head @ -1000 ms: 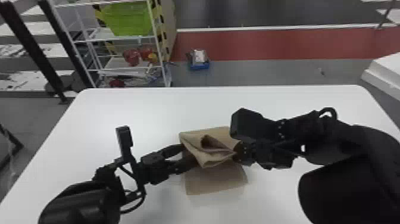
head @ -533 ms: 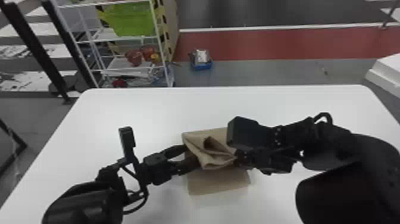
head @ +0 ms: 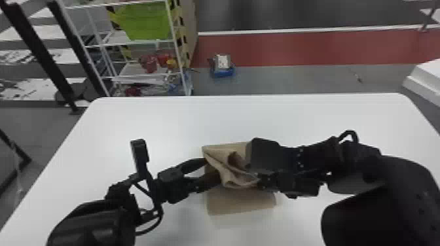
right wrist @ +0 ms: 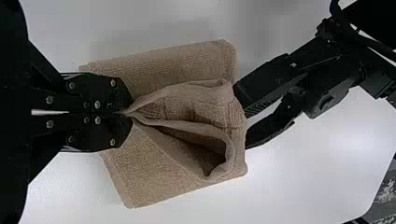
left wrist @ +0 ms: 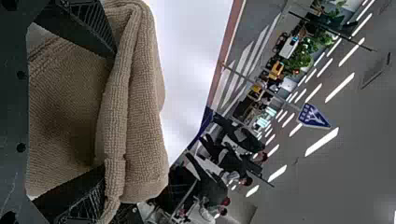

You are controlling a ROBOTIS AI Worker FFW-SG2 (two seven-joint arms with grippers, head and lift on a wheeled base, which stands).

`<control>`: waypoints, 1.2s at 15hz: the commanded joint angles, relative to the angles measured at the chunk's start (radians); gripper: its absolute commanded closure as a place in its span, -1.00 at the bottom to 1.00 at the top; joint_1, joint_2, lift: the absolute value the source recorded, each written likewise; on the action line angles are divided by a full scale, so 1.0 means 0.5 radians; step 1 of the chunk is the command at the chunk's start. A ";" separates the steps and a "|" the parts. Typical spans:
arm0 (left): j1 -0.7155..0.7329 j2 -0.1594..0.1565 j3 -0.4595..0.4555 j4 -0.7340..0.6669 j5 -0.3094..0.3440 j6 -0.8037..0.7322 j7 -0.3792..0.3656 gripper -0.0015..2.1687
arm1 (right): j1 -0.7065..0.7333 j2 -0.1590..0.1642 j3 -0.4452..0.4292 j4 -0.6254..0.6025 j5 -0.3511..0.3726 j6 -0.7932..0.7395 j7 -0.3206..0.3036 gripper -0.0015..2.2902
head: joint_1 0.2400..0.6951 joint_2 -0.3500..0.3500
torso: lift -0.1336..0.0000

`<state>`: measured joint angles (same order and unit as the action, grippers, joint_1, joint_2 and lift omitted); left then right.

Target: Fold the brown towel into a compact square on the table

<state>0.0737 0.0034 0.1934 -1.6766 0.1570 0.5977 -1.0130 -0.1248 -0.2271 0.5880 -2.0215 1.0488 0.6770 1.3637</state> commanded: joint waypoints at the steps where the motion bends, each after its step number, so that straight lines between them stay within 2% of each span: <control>1: 0.012 0.009 0.012 -0.003 -0.007 -0.062 -0.011 -0.94 | 0.001 0.000 0.011 -0.001 0.001 0.001 0.007 0.15 | 1.00 0.34 | -1.00; 3: 0.015 0.012 0.034 -0.025 -0.105 -0.129 -0.060 -0.94 | 0.001 0.000 0.008 -0.004 0.001 0.001 0.007 0.15 | 1.00 0.35 | -1.00; 7: 0.012 0.033 0.138 -0.058 -0.286 -0.264 -0.281 -0.94 | -0.002 0.000 0.008 -0.004 0.001 0.001 0.007 0.15 | 1.00 0.41 | -1.00; 11: 0.009 0.061 0.227 -0.068 -0.305 -0.270 -0.373 -0.94 | 0.001 -0.012 0.008 -0.043 -0.008 0.001 0.007 0.15 | 1.00 0.51 | -1.00; 15: -0.006 0.064 0.261 -0.064 -0.305 -0.270 -0.376 -0.94 | 0.038 -0.052 0.005 -0.194 -0.033 0.031 0.007 0.15 | 1.00 0.57 | -1.00; 18: -0.009 0.064 0.264 -0.061 -0.305 -0.270 -0.370 -0.94 | 0.075 -0.067 0.017 -0.191 -0.015 0.031 0.007 0.15 | 1.00 0.60 | -1.00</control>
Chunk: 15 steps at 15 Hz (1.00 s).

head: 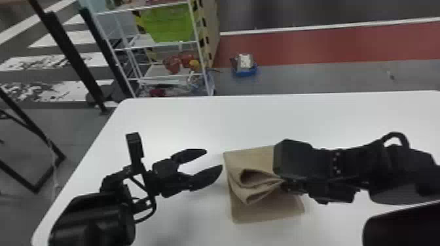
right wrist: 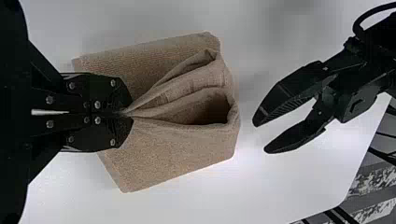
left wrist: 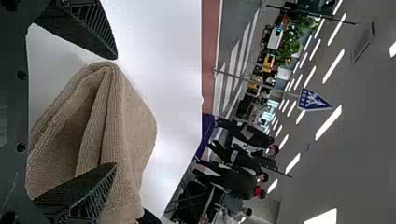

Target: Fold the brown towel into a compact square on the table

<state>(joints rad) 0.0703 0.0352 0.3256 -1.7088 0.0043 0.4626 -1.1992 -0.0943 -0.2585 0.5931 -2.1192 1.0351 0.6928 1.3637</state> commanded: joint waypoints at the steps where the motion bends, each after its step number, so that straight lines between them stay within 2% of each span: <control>1: -0.003 0.000 -0.001 0.006 0.001 0.000 0.008 -0.94 | 0.017 -0.005 0.013 0.008 0.013 0.000 0.007 0.15 | 1.00 0.60 | -1.00; 5: -0.003 -0.003 -0.010 0.006 -0.003 0.000 0.015 -0.94 | 0.032 -0.008 0.056 0.023 0.025 0.000 0.007 0.14 | 1.00 0.61 | -1.00; 7: -0.006 -0.003 -0.016 0.006 0.001 0.000 0.021 -0.94 | 0.044 -0.008 0.078 0.032 0.031 0.000 0.007 0.03 | 1.00 0.62 | -1.00; 11: -0.009 -0.003 -0.022 0.006 0.001 0.000 0.024 -0.94 | 0.075 -0.020 0.087 0.005 0.022 0.067 0.007 -0.64 | 1.00 0.63 | -1.00; 13: -0.009 -0.003 -0.022 0.006 -0.003 0.000 0.024 -0.94 | 0.087 -0.029 0.081 -0.057 -0.015 0.123 0.007 -0.76 | 1.00 0.63 | -1.00; 14: -0.009 -0.003 -0.022 0.009 -0.003 0.000 0.024 -0.94 | 0.090 -0.029 0.059 -0.087 -0.073 0.208 0.007 -0.81 | 1.00 0.63 | -1.00; 15: -0.012 -0.003 -0.025 0.015 -0.003 0.000 0.024 -0.94 | 0.090 -0.029 0.010 -0.124 -0.211 0.337 0.007 -0.82 | 1.00 0.63 | -1.00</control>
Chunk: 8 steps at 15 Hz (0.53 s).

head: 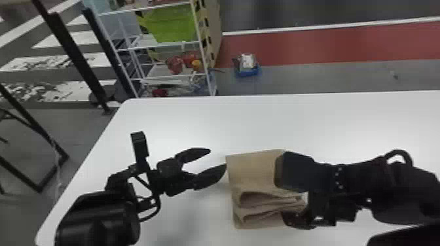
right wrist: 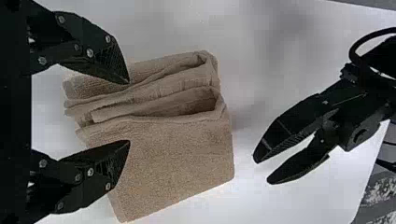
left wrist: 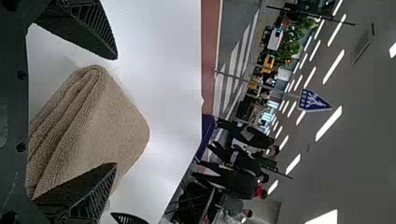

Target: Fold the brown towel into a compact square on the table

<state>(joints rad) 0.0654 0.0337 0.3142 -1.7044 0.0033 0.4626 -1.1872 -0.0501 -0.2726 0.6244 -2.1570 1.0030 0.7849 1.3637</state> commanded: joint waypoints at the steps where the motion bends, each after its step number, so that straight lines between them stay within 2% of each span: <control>1: -0.005 0.000 -0.006 0.009 -0.001 0.000 0.003 -0.94 | 0.002 0.021 -0.108 -0.052 -0.266 0.282 0.007 -0.81 | 1.00 0.63 | -1.00; 3: -0.005 0.000 -0.024 0.009 -0.007 0.000 0.003 -0.94 | 0.002 0.091 -0.267 -0.036 -0.466 0.386 0.007 -0.59 | 1.00 0.62 | -1.00; 4: -0.005 0.000 -0.030 0.009 -0.013 0.000 0.000 -0.94 | -0.013 0.125 -0.350 0.013 -0.549 0.392 0.007 -0.42 | 1.00 0.61 | -1.00; 6: -0.002 0.000 -0.039 0.009 -0.016 0.006 0.000 -0.94 | -0.022 0.143 -0.439 0.019 -0.628 0.399 0.007 -0.07 | 1.00 0.58 | -1.00; 7: -0.002 0.000 -0.036 0.009 -0.016 0.006 0.000 -0.94 | -0.022 0.146 -0.460 0.016 -0.647 0.399 0.007 0.03 | 1.00 0.56 | -1.00; 8: -0.002 0.000 -0.039 0.009 -0.016 0.006 0.000 -0.94 | -0.022 0.149 -0.479 0.010 -0.671 0.405 0.007 0.25 | 1.00 0.54 | -1.00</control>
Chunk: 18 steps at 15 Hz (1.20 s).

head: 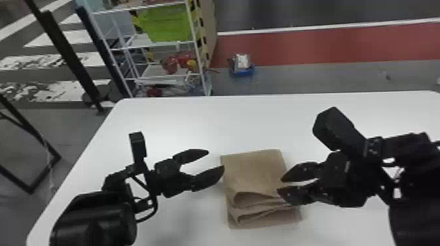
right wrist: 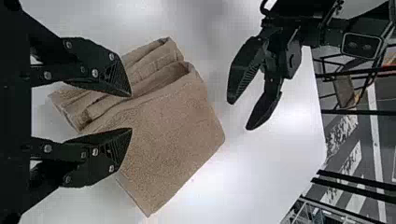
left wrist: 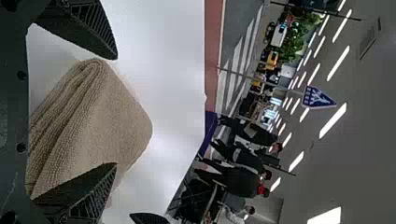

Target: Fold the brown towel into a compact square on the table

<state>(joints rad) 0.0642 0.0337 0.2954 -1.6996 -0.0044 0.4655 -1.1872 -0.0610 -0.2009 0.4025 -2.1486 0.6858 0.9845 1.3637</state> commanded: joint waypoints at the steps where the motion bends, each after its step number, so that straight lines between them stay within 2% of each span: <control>1: 0.000 0.000 -0.008 -0.003 -0.001 0.000 -0.003 -0.94 | -0.001 0.009 -0.035 0.002 -0.028 -0.013 0.007 0.43 | 1.00 0.54 | -1.00; 8: 0.003 -0.006 -0.045 0.003 -0.010 0.000 0.000 -0.93 | -0.010 0.083 0.088 0.260 0.132 -0.142 0.007 0.45 | 1.00 0.51 | -1.00; 15: 0.010 -0.006 -0.048 0.006 -0.010 -0.006 -0.003 -0.93 | 0.015 0.055 0.134 0.284 0.171 -0.142 0.007 0.45 | 1.00 0.55 | -1.00; 18: 0.010 -0.006 -0.048 0.009 -0.010 -0.006 0.000 -0.93 | 0.039 0.030 0.143 0.290 0.242 -0.203 0.007 0.45 | 1.00 0.53 | -1.00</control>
<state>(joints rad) 0.0690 0.0313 0.2715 -1.6952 -0.0092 0.4626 -1.1872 -0.0469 -0.1804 0.4714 -2.0062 0.7900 0.9003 1.3637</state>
